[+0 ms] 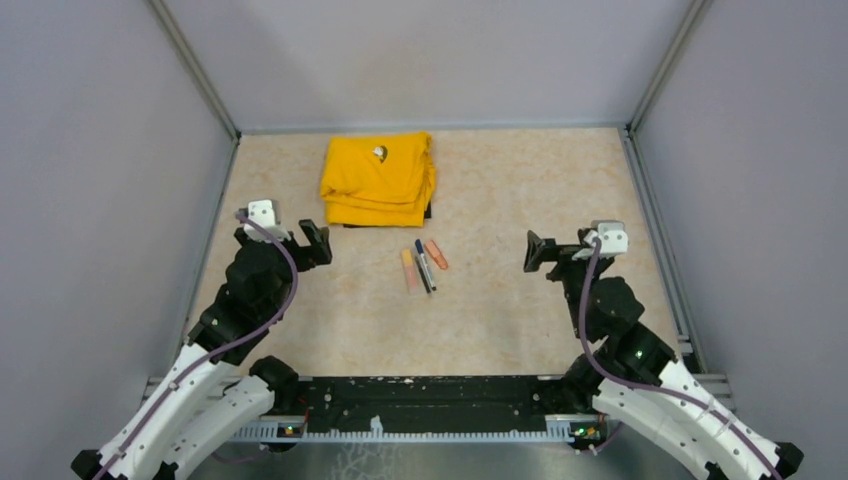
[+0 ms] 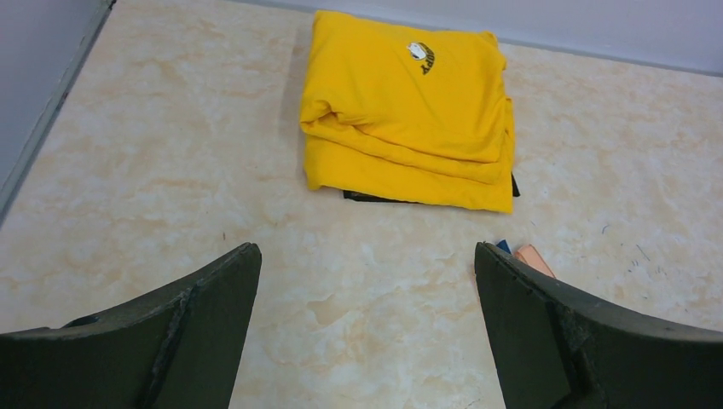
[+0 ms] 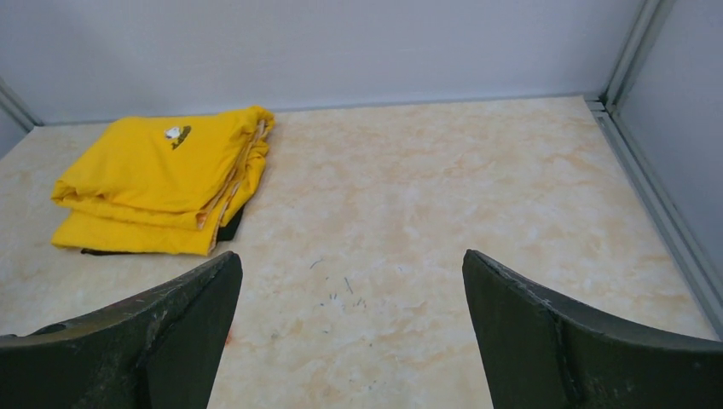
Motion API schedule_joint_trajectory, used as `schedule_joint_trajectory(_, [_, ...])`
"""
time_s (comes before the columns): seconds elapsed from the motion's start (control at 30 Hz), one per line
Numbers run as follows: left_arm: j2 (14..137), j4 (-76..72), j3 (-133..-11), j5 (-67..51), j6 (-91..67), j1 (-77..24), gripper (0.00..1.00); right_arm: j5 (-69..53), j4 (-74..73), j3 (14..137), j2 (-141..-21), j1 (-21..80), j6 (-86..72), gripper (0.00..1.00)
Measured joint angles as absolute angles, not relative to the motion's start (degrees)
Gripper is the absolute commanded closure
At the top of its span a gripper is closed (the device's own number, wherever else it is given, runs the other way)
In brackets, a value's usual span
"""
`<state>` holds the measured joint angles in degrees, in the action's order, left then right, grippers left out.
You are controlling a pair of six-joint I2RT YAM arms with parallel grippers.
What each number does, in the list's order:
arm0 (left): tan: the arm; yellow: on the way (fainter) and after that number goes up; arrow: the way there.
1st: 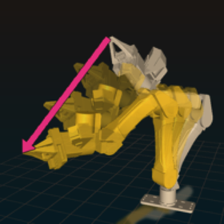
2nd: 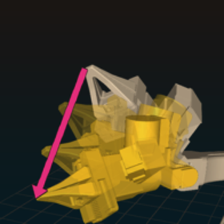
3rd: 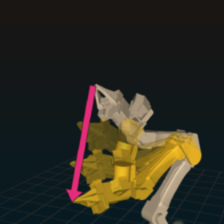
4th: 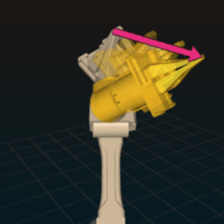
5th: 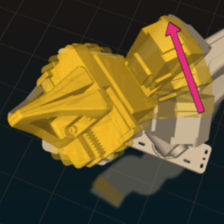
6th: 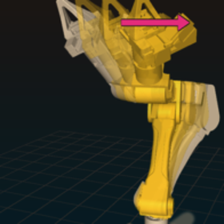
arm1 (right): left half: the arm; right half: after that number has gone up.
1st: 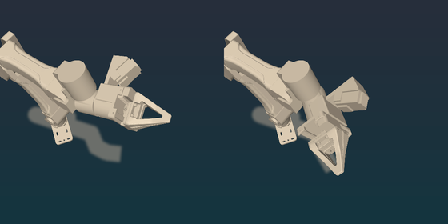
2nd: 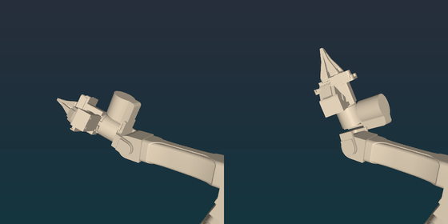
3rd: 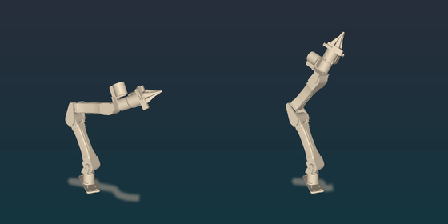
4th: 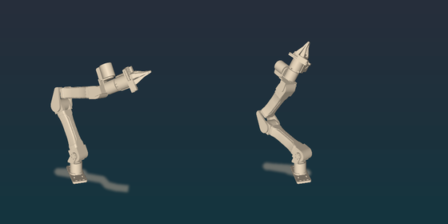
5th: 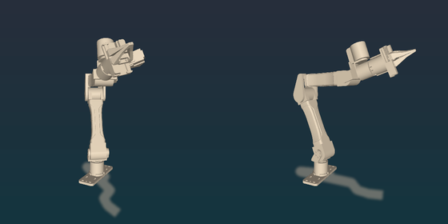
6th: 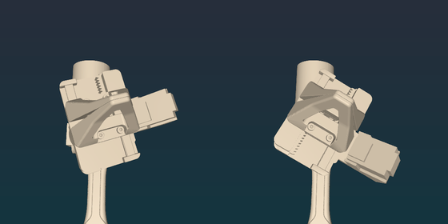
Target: Insert the pens into the pen caps
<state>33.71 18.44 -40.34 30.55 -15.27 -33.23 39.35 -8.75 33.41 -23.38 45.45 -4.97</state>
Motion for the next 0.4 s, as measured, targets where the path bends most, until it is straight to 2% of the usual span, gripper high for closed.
schedule_joint_trajectory(0.4, [31.6, 19.0, -38.4, 34.0, -16.9, -33.2, 0.01, 50.7, -7.3, 24.7, -13.7, 45.4, -11.7, 0.01])
